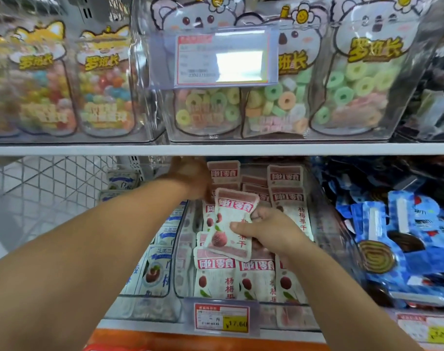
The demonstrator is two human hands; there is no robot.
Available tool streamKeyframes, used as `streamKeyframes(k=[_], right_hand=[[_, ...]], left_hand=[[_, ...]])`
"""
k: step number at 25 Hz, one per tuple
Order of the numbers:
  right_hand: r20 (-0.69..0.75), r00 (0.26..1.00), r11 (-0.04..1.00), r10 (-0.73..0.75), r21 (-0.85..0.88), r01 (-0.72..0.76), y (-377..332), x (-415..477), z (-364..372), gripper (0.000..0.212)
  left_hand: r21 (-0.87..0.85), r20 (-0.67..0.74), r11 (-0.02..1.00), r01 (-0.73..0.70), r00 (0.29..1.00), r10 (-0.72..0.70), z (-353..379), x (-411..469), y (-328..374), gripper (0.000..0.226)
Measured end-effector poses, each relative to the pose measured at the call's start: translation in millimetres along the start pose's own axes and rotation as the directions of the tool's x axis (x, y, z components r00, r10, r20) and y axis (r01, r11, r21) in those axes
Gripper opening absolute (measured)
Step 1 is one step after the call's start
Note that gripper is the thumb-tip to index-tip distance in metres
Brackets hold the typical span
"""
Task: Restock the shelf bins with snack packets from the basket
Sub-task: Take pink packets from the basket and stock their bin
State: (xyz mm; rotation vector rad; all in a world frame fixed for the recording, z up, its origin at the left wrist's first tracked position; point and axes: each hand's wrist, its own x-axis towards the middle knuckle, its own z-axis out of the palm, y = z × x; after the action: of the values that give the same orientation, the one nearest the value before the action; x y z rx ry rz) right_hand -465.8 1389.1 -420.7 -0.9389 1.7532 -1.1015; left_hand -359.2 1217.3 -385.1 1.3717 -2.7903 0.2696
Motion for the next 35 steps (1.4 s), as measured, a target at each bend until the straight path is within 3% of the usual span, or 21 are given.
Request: streamKeyframes(k=[3, 8, 13, 15, 18, 23, 25, 29, 32, 35], right_hand=[[-0.034, 0.998, 0.984, -0.059, -0.171, 0.052, -6, 19, 24, 0.058], [-0.064, 0.997, 0.931, -0.035, -0.365, 0.009, -9, 41, 37, 0.049], [-0.125, 0.985, 0.951, -0.118, -0.299, 0.076, -10, 47, 35, 0.027], [-0.077, 0.994, 0.930, -0.081, -0.363, 0.048, -10, 48, 33, 0.034], [-0.005, 1.000, 0.913, 0.004, -0.407, -0.006, -6, 48, 30, 0.029], [0.013, 1.000, 0.941, -0.004, -0.339, 0.009, 1, 50, 25, 0.043], [0.000, 1.000, 0.949, -0.005, -0.314, 0.005, 3, 50, 24, 0.050], [-0.039, 0.999, 0.958, -0.029, -0.285, 0.017, 10, 45, 24, 0.048], [-0.078, 0.995, 0.961, -0.067, -0.273, 0.044, 8, 28, 21, 0.061], [-0.179, 0.955, 0.936, -0.235, -0.307, 0.173, 3, -2, 23, 0.049]], left_hand=[[-0.042, -0.080, 0.999, -0.034, 0.996, 0.031, 0, 3, -5, 0.010], [-0.034, -0.137, 0.996, -0.086, 0.987, 0.081, 4, 7, -13, 0.005], [-0.172, -0.118, 0.983, -0.066, 0.992, 0.046, 9, 17, -17, 0.014], [-0.144, -0.120, 0.987, -0.065, 0.992, 0.048, 7, 16, -16, 0.015], [-0.152, -0.103, 0.987, -0.054, 0.994, 0.038, 8, 14, -16, 0.014], [-0.429, -0.095, 0.900, -0.076, 0.995, 0.039, 7, 0, -23, 0.013], [-0.490, -0.148, 0.867, -0.095, 0.989, 0.024, 3, -14, -26, 0.016], [-0.543, -0.124, 0.840, -0.003, 0.989, -0.077, -4, -43, -35, 0.020], [-0.595, -0.207, 0.800, -0.077, 0.977, -0.059, -9, -74, -41, 0.021], [-0.627, -0.336, 0.764, -0.151, 0.937, -0.090, -4, -121, -46, 0.023]])
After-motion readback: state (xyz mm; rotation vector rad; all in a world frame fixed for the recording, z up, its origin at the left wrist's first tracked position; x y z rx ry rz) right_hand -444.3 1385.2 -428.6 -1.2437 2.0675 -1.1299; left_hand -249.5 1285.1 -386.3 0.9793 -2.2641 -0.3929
